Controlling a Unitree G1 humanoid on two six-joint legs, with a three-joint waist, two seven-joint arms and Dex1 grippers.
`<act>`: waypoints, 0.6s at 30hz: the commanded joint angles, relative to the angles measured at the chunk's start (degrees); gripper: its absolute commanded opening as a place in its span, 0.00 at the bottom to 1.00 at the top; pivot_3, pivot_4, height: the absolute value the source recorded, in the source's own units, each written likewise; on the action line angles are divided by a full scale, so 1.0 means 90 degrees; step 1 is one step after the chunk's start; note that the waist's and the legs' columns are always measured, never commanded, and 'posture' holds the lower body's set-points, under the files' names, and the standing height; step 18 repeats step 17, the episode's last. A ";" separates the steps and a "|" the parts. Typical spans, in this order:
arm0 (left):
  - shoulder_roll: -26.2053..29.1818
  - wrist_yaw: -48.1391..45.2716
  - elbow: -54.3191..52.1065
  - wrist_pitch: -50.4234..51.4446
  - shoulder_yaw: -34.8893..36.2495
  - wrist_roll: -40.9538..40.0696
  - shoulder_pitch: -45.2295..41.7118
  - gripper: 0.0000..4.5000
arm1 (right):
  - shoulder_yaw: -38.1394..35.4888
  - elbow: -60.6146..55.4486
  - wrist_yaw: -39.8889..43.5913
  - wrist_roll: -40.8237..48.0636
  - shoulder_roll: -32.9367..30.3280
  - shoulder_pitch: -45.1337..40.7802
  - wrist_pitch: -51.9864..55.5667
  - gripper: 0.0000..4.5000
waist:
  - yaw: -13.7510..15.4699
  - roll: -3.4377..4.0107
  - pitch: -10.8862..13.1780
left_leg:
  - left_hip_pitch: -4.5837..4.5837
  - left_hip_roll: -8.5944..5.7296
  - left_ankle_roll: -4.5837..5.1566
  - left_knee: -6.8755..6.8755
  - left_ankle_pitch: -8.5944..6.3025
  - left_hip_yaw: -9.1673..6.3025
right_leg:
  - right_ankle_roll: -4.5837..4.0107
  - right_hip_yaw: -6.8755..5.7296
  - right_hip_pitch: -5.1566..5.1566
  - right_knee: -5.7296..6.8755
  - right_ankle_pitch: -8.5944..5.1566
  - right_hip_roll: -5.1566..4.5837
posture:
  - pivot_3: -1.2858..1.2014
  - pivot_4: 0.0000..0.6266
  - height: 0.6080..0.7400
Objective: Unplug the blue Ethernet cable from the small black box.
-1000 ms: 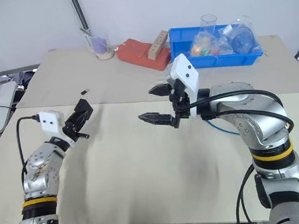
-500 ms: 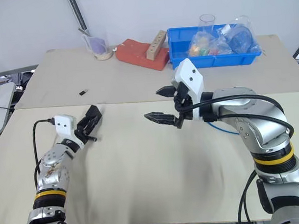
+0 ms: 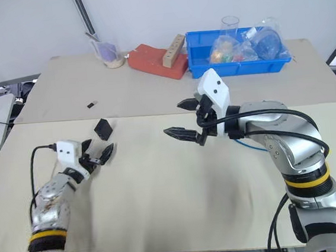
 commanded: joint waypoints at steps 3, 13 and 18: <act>0.1688 -0.0990 -0.3024 0.1886 0.0598 -0.1149 0.1190 1.00 | -0.0603 -0.0109 0.0704 -0.0101 -0.0896 0.0715 -0.0658 1.00 | 0.0035 -0.0004 0.0009 | 0.0003 0.0002 0.0000 -0.0008 0.0000 -0.0002 | 0.0000 -0.0001 0.0001 -0.0008 0.0000 -0.0007 | 0.52 0.24 0.99; 0.2958 -0.1216 -0.4510 0.2970 0.0951 -0.1915 0.0490 1.00 | -0.1409 -0.0501 0.0557 0.0079 -0.1084 0.1753 -0.0770 1.00 | -0.0006 -0.0005 0.0010 | 0.0019 -0.0003 0.0004 -0.0012 -0.0005 0.0002 | -0.0001 0.0004 0.0030 -0.0078 -0.0003 0.0006 | 0.52 0.24 0.99; 0.2914 -0.1440 -0.4258 0.2961 0.0879 -0.2081 0.0210 1.00 | -0.1393 -0.0561 0.0270 -0.0049 -0.0941 0.1831 -0.0881 1.00 | -0.0019 -0.0005 0.0010 | 0.0020 -0.0003 0.0004 -0.0012 -0.0005 0.0007 | -0.0001 0.0010 0.0025 -0.0076 -0.0003 0.0007 | 0.52 0.24 0.99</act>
